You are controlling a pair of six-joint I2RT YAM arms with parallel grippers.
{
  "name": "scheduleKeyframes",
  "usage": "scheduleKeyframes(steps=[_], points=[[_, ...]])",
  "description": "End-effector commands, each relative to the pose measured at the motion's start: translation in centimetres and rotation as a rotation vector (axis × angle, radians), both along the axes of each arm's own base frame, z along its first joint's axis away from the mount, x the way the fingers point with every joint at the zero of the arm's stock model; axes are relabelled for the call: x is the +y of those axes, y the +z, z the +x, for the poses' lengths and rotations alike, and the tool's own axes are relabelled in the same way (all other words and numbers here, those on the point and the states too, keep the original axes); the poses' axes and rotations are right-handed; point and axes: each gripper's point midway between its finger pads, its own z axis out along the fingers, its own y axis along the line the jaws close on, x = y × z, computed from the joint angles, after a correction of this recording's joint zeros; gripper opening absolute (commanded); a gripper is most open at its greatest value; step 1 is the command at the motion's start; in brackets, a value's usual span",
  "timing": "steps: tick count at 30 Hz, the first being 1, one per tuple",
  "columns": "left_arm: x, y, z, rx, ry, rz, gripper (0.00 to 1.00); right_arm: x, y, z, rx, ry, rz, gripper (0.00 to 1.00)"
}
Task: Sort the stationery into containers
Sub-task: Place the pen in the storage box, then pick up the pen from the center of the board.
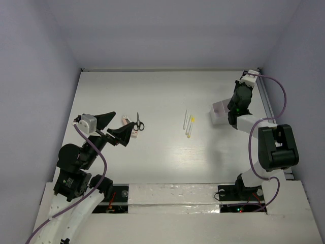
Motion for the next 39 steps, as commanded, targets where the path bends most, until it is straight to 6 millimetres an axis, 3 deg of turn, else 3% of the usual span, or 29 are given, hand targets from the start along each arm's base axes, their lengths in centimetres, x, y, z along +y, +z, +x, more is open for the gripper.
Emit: scheduleKeyframes(steps=[1,10,12,13,16,19,21,22,24,27,28,29,30,31,32,33,34,35,37,39], points=[[0.3,2.8,-1.0,-0.078,-0.003,-0.029,0.99,-0.4,1.0,-0.7,-0.091,-0.023,0.034,0.00],[0.5,3.0,-1.0,-0.084,0.004,-0.031,0.99,0.1,-1.1,-1.5,-0.061,0.005,0.115,0.02],[0.3,2.8,-1.1,-0.079,-0.003,-0.031,0.99,0.0,-1.7,-2.0,-0.062,-0.001,0.150,0.10],[0.3,2.8,-1.0,-0.078,-0.003,-0.030,0.99,-0.1,-1.6,-2.5,-0.056,-0.009,0.153,0.20],[0.2,2.6,-0.8,-0.071,-0.003,-0.027,0.99,0.1,-1.8,-3.2,-0.050,-0.006,0.203,0.37],[0.2,2.6,-0.7,-0.068,0.002,-0.026,0.99,0.3,-1.8,-3.3,-0.028,0.003,0.226,0.49],[0.2,2.1,-0.6,-0.048,0.004,-0.019,0.99,0.7,-0.4,-3.1,-0.046,0.030,0.246,0.50],[0.2,2.0,-0.5,-0.044,0.005,-0.016,0.99,1.9,-0.7,-2.9,-0.017,0.063,0.253,0.52],[0.2,1.9,-0.4,-0.037,0.009,-0.015,0.99,4.0,0.6,-2.1,-0.017,0.140,0.261,0.54],[0.2,1.8,-0.2,-0.032,0.011,-0.012,0.99,9.5,-1.1,-1.1,0.100,0.302,0.296,0.43],[0.1,1.6,-0.1,-0.027,0.011,-0.009,0.99,11.1,-1.6,-1.0,0.149,0.334,0.307,0.26],[0.1,1.5,0.0,-0.022,0.014,-0.008,0.99,14.8,-2.2,-0.9,0.197,0.445,0.318,0.18],[0.1,1.4,0.1,-0.018,0.015,-0.006,0.99,16.8,-4.1,-0.7,0.261,0.488,0.345,0.14],[0.0,1.2,0.4,-0.010,0.015,-0.002,0.99,18.4,-5.9,-1.1,0.346,0.515,0.356,0.02],[-0.1,1.0,0.5,-0.002,0.016,0.000,0.99,21.4,-5.6,-0.9,0.362,0.588,0.388,0.00],[-0.1,0.9,0.6,0.002,0.018,0.003,0.99,22.7,-6.5,-0.9,0.404,0.608,0.400,0.00],[0.0,0.7,1.0,0.015,0.028,0.007,0.99,23.7,-9.3,-1.1,0.499,0.604,0.405,0.00],[-0.1,0.5,1.2,0.022,0.029,0.012,0.99,24.9,-9.0,-0.7,0.501,0.624,0.415,0.00],[-0.2,0.1,1.6,0.038,0.030,0.021,0.99,26.9,-10.2,-1.0,0.541,0.667,0.439,0.01],[-0.3,-0.1,1.8,0.046,0.034,0.026,0.99,28.0,-11.5,-1.0,0.575,0.684,0.455,0.16]])
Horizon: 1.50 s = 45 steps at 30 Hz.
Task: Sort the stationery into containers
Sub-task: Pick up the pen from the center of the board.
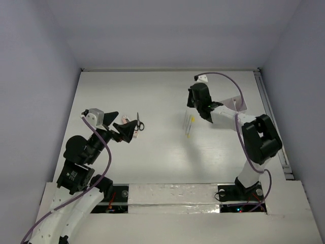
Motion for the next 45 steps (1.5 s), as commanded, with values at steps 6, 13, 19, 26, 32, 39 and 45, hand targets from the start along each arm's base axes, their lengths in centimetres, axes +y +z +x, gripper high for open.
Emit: scheduleKeyframes(steps=[6,13,19,26,32,39,45], points=[[0.5,1.6,1.0,-0.028,0.035,0.001,0.99,2.6,-5.2,-1.0,0.200,0.064,0.054,0.39],[0.4,1.3,1.3,-0.019,0.032,0.007,0.99,3.0,-8.1,-1.4,0.265,0.069,0.061,0.39],[0.5,1.5,1.2,-0.026,0.031,0.004,0.99,3.0,-9.2,-1.9,0.306,0.061,0.033,0.36],[0.5,1.7,1.0,-0.033,0.028,0.001,0.99,3.3,-10.1,-2.2,0.327,0.060,-0.012,0.36],[0.5,1.8,0.8,-0.038,0.026,-0.002,0.99,3.6,-10.8,-2.1,0.349,0.058,-0.072,0.35],[0.6,2.3,0.5,-0.055,0.025,-0.009,0.99,3.8,-11.5,-1.9,0.364,0.039,-0.176,0.27],[0.7,2.6,0.0,-0.072,0.019,-0.019,0.99,4.2,-12.4,-2.5,0.393,0.033,-0.262,0.15]])
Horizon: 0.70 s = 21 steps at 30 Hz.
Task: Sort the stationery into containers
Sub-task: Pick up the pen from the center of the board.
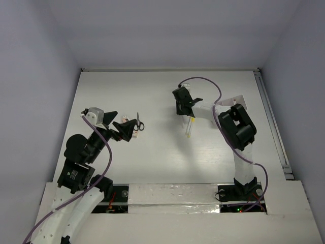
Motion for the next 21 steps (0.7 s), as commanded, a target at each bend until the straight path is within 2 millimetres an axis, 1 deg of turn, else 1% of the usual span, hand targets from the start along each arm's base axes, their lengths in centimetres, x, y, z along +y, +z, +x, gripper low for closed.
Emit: scheduleKeyframes(steps=[1,2,3,6,7,9,10,11,12,13,14,15,16,17,18,19,20,21], points=[[0.3,3.5,-1.0,-0.106,-0.010,-0.034,0.99,-0.2,-1.1,-0.8,0.047,0.004,-0.092,0.10],[0.3,3.4,-1.0,-0.106,-0.012,-0.034,0.99,0.4,-1.2,-1.0,0.046,0.014,-0.092,0.02],[0.3,3.5,-1.1,-0.109,-0.013,-0.035,0.99,0.6,-1.0,-0.9,0.041,0.009,-0.077,0.00],[0.3,3.7,-1.3,-0.116,-0.017,-0.039,0.99,2.0,0.4,-0.4,0.013,0.016,0.006,0.00],[0.3,3.8,-1.4,-0.120,-0.018,-0.040,0.99,2.6,2.4,0.3,-0.038,0.014,0.052,0.00],[0.3,3.8,-1.5,-0.122,-0.020,-0.043,0.99,3.1,4.7,0.7,-0.097,0.011,0.108,0.00],[0.3,3.9,-1.6,-0.124,-0.021,-0.043,0.99,3.5,8.1,1.3,-0.178,0.011,0.163,0.00],[0.3,4.0,-1.7,-0.128,-0.021,-0.045,0.99,3.3,9.1,1.2,-0.205,0.009,0.177,0.00],[0.3,3.9,-1.7,-0.126,-0.022,-0.045,0.99,3.2,10.6,1.4,-0.247,0.011,0.187,0.00],[0.4,4.1,-1.8,-0.131,-0.022,-0.048,0.99,2.9,12.5,1.8,-0.305,-0.004,0.204,0.00],[0.4,4.2,-1.9,-0.136,-0.022,-0.049,0.99,2.5,15.2,1.6,-0.358,-0.009,0.224,0.00],[0.4,4.2,-2.0,-0.137,-0.022,-0.050,0.99,1.9,15.6,1.3,-0.371,-0.016,0.214,0.00],[0.5,4.3,-2.0,-0.141,-0.020,-0.052,0.99,0.9,17.3,1.8,-0.432,-0.046,0.211,0.00],[0.5,4.3,-2.1,-0.142,-0.022,-0.053,0.99,0.3,18.2,1.6,-0.454,-0.057,0.208,0.00],[0.6,4.3,-2.2,-0.146,-0.020,-0.054,0.99,-1.2,20.3,1.5,-0.498,-0.087,0.218,0.00],[0.6,4.5,-2.3,-0.150,-0.022,-0.055,0.99,-3.6,20.5,1.8,-0.522,-0.139,0.183,0.00],[0.6,4.5,-2.3,-0.151,-0.020,-0.056,0.99,-5.1,21.3,1.9,-0.545,-0.171,0.173,0.00],[0.6,4.5,-2.3,-0.151,-0.018,-0.056,0.99,-7.4,23.3,1.6,-0.597,-0.220,0.155,0.00]])
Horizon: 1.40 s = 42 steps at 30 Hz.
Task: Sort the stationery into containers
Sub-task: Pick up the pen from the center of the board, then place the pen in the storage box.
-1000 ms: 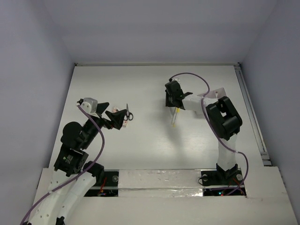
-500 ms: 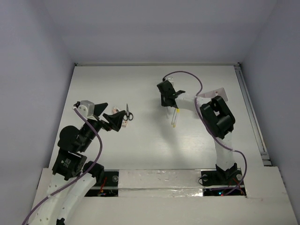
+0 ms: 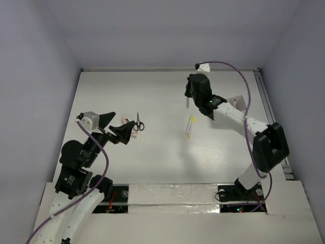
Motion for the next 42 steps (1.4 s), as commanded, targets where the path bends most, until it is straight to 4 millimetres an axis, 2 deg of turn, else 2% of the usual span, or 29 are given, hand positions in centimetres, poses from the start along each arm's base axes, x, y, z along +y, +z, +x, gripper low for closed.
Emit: scheduleKeyframes(steps=[1,2,5,6,7,8,9,10,11,12,13,16,20,21,28,34,37,38,42], points=[[0.3,3.1,-1.0,-0.093,-0.007,-0.033,0.99,-7.8,5.2,0.9,-0.183,-0.222,-0.009,0.00],[0.2,3.2,-1.1,-0.096,-0.016,-0.035,0.99,-11.2,5.9,1.1,-0.210,-0.298,-0.016,0.00],[0.2,3.4,-1.4,-0.106,-0.018,-0.039,0.99,-17.3,7.9,0.1,-0.325,-0.429,-0.001,0.00],[0.3,3.4,-1.4,-0.108,-0.016,-0.040,0.99,-20.4,8.3,0.0,-0.356,-0.497,-0.009,0.00],[0.1,3.5,-1.7,-0.110,-0.027,-0.041,0.99,-22.2,9.4,-0.4,-0.407,-0.547,-0.014,0.00],[0.1,3.5,-1.7,-0.111,-0.027,-0.043,0.99,-23.3,8.5,-0.7,-0.405,-0.572,-0.031,0.00],[0.2,3.6,-1.7,-0.114,-0.026,-0.041,0.99,-25.3,8.5,-1.0,-0.426,-0.611,-0.043,0.00],[0.0,3.7,-1.9,-0.118,-0.036,-0.044,0.99,-26.0,8.6,-1.1,-0.444,-0.615,-0.065,0.00],[0.1,3.6,-1.9,-0.115,-0.034,-0.043,0.99,-26.7,9.5,-1.4,-0.493,-0.632,-0.060,0.00],[0.1,3.6,-1.9,-0.116,-0.033,-0.044,0.99,-27.4,8.9,-1.7,-0.495,-0.643,-0.085,0.00],[0.1,3.7,-2.0,-0.117,-0.031,-0.044,0.99,-28.3,9.7,-1.8,-0.526,-0.655,-0.117,0.00],[0.1,3.9,-2.2,-0.125,-0.039,-0.047,0.99,-29.2,9.7,-1.2,-0.534,-0.652,-0.210,0.00],[0.0,4.0,-2.5,-0.128,-0.043,-0.050,0.99,-29.3,8.2,-0.1,-0.509,-0.625,-0.267,0.00],[0.1,3.9,-2.4,-0.127,-0.042,-0.050,0.99,-29.2,7.2,0.2,-0.489,-0.618,-0.279,0.00],[-0.1,3.8,-2.3,-0.121,-0.047,-0.046,0.99,-29.7,4.2,0.6,-0.418,-0.635,-0.337,0.00],[-0.2,3.9,-2.5,-0.125,-0.052,-0.048,0.99,-29.9,2.7,0.5,-0.381,-0.654,-0.323,0.00],[-0.2,3.8,-2.5,-0.124,-0.053,-0.047,0.99,-29.9,2.1,0.2,-0.362,-0.657,-0.296,0.07],[-0.2,3.8,-2.5,-0.123,-0.053,-0.046,0.99,-29.8,2.0,0.1,-0.358,-0.655,-0.289,0.14],[-0.2,3.8,-2.5,-0.123,-0.053,-0.046,0.99,-29.6,2.0,-0.3,-0.349,-0.655,-0.254,0.29]])
